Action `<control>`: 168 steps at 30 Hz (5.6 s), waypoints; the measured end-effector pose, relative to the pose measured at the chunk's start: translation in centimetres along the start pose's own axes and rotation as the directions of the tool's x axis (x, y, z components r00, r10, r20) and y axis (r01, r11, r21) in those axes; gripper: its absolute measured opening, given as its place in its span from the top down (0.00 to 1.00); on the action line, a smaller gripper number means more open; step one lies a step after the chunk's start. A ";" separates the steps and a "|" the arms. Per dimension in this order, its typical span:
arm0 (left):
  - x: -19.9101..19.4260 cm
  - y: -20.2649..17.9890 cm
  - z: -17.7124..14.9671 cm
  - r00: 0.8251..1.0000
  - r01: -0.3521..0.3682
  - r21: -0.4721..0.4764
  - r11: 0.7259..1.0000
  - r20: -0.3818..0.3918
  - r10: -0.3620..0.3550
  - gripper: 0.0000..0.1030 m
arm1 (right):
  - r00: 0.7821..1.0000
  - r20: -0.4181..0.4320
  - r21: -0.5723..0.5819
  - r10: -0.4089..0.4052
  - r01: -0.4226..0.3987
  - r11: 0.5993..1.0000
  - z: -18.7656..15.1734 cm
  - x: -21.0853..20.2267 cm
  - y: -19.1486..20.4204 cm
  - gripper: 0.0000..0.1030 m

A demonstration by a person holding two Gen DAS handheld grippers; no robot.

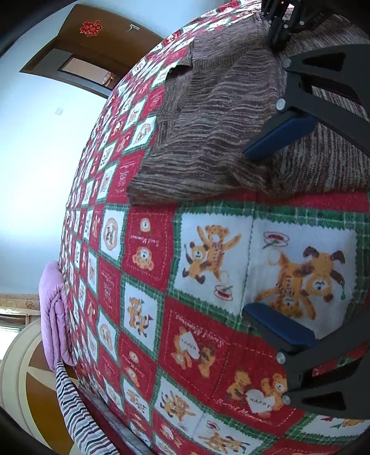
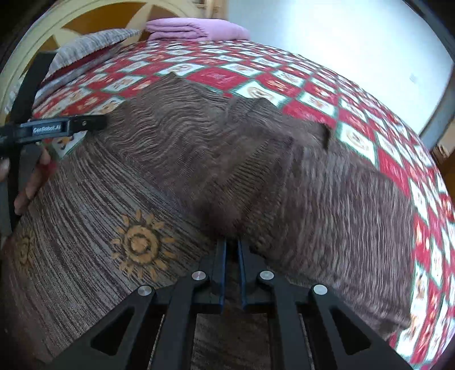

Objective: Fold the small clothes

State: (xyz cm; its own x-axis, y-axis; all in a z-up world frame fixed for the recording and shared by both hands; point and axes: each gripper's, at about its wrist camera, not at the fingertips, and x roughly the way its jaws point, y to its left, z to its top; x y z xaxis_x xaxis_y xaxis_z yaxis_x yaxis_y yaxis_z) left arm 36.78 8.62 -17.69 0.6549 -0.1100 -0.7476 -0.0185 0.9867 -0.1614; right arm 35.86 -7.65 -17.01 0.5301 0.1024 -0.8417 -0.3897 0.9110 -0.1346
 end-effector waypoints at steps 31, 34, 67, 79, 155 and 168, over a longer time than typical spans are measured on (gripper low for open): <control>-1.8 0.2 -1.2 0.997 -0.075 0.015 0.997 -0.010 0.075 0.00 | 0.968 0.156 0.123 0.195 -0.215 0.969 1.8 -3.3 3.4 0.54; -3.7 0.0 0.0 0.996 -0.069 0.023 0.997 0.064 0.068 0.00 | 0.974 0.164 0.135 0.158 -0.181 0.974 -0.8 -5.7 1.3 0.50; -1.7 -2.2 -0.2 0.990 -0.127 0.121 0.984 -0.050 0.134 0.00 | 0.947 0.321 0.534 -0.018 -0.166 0.829 -18.7 -19.1 -9.7 0.33; -12.1 -7.2 -5.4 0.992 -0.101 0.244 0.964 0.095 0.080 0.00 | 0.949 0.315 0.530 0.020 -0.193 0.826 -21.1 -19.5 -6.6 0.33; -19.3 -2.7 -23.1 0.964 0.213 0.105 0.971 -0.184 -0.192 0.93 | 0.991 0.131 0.559 0.016 -0.087 0.825 -28.6 -18.4 0.6 0.33; -19.7 -1.1 -22.2 0.961 0.256 0.075 0.964 -0.129 -0.245 0.96 | 0.996 0.086 0.615 0.018 -0.067 0.786 -30.9 -19.0 -1.6 0.33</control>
State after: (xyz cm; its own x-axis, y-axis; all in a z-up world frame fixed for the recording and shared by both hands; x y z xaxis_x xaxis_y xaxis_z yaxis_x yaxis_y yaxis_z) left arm 7.13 7.03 -17.06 0.5362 -0.3626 -0.7622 0.2065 0.9320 -0.2980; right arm 3.15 -23.35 -16.97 0.5861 0.1525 -0.7958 0.1212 0.9546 0.2722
